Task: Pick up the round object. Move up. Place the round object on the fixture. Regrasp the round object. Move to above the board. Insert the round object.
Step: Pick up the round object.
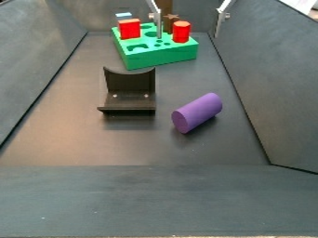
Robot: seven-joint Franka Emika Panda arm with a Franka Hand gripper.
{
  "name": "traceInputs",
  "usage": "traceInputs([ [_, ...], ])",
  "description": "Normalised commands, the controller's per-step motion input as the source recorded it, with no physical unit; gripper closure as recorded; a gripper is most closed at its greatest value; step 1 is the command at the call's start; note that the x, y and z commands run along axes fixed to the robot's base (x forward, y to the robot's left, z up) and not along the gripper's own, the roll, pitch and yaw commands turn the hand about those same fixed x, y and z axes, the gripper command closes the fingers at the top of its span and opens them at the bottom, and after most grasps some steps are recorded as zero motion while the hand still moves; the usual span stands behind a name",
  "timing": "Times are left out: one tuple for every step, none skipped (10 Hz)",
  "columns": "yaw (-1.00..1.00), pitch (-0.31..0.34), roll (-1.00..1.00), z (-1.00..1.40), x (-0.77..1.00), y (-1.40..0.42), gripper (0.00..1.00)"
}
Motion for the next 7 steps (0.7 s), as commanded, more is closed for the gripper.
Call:
traceInputs([
  [-0.24,0.0,0.08,-0.21,-0.26,0.1,0.0],
  [-0.73,-0.023,0.0,-0.49,-0.55,0.13,0.0],
  [-0.88,-0.001,0.0,-0.56,-0.35,0.08,0.0],
  [-0.91,0.0,0.0,-0.58,-0.31,0.07,0.0],
  [-0.96,0.0,0.0,-0.62,-0.22,0.03,0.0],
  [-1.0,0.0,0.01,-0.67,-0.1,0.0,0.0],
  [-1.0,0.0,0.01,-0.71,0.0,0.0,0.0],
])
